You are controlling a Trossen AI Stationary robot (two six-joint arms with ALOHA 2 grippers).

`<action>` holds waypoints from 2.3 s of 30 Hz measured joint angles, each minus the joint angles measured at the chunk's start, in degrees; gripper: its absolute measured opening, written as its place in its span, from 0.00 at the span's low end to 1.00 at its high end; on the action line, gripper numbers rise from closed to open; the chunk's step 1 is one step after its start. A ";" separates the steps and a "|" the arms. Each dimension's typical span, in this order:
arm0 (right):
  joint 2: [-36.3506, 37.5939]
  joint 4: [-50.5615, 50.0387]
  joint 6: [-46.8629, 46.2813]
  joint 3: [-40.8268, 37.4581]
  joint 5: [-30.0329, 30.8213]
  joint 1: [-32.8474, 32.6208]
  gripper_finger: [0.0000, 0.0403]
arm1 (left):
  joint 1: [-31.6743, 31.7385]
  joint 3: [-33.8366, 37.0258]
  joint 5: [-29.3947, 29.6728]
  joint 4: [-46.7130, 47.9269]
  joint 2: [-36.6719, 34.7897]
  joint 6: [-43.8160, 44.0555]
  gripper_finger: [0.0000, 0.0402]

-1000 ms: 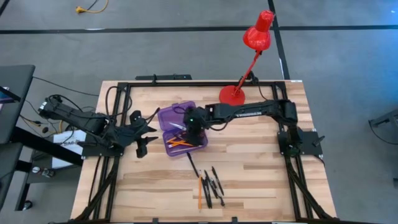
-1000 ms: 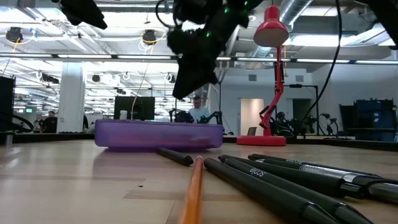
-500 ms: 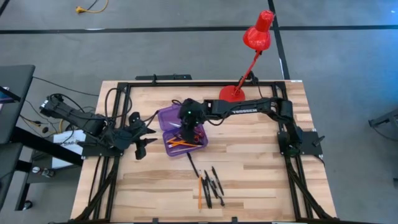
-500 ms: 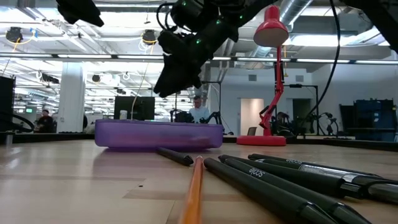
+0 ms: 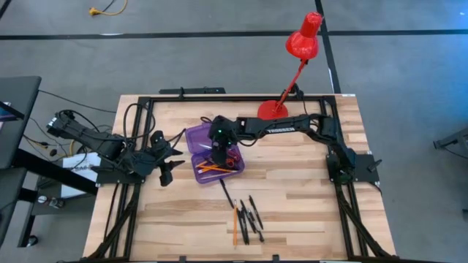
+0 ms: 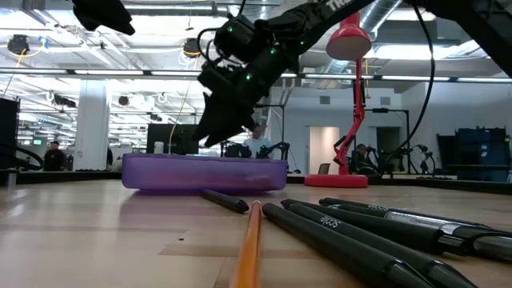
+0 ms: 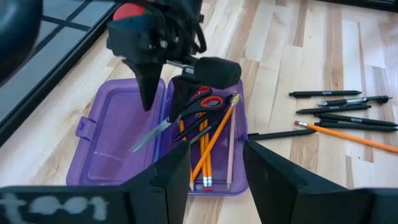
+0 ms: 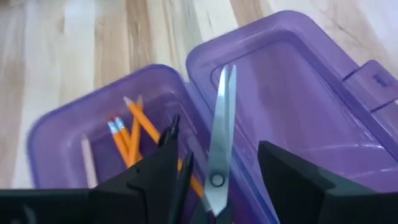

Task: Pick & place school supplies into a supply box
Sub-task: Put the black scissors into the purple supply box

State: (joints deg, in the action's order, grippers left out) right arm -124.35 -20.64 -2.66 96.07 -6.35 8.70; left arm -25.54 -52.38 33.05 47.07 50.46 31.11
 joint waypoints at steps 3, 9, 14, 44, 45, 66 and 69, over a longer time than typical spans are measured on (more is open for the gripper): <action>-1.75 -0.69 1.07 1.29 -0.84 -0.24 0.51 | 0.00 0.00 0.31 -0.02 0.00 0.51 0.34; -4.88 -4.10 1.19 5.51 -1.27 -0.41 0.49 | 0.00 -0.02 0.36 -0.02 0.00 1.55 0.34; -5.34 -5.72 2.67 7.44 -1.22 -0.01 0.47 | 0.00 -0.02 0.36 0.16 0.02 2.50 0.34; -5.34 -6.70 4.14 7.60 -1.27 0.44 0.41 | 0.00 -0.02 0.64 0.20 0.02 1.84 0.34; -5.34 -6.70 4.49 7.60 -1.27 0.44 0.42 | 0.00 -0.02 0.63 0.19 0.02 1.84 0.34; -8.48 -5.60 3.77 7.58 -1.68 -0.07 0.36 | -0.08 -0.04 -0.04 0.32 0.00 2.08 0.34; -8.48 -5.45 4.20 7.58 -0.96 -0.35 0.36 | -0.53 -0.04 -0.18 0.79 0.00 2.25 0.34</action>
State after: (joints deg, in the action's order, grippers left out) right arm -132.84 -26.09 1.54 103.66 -7.32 8.35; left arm -26.07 -52.42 32.87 47.85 50.46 33.36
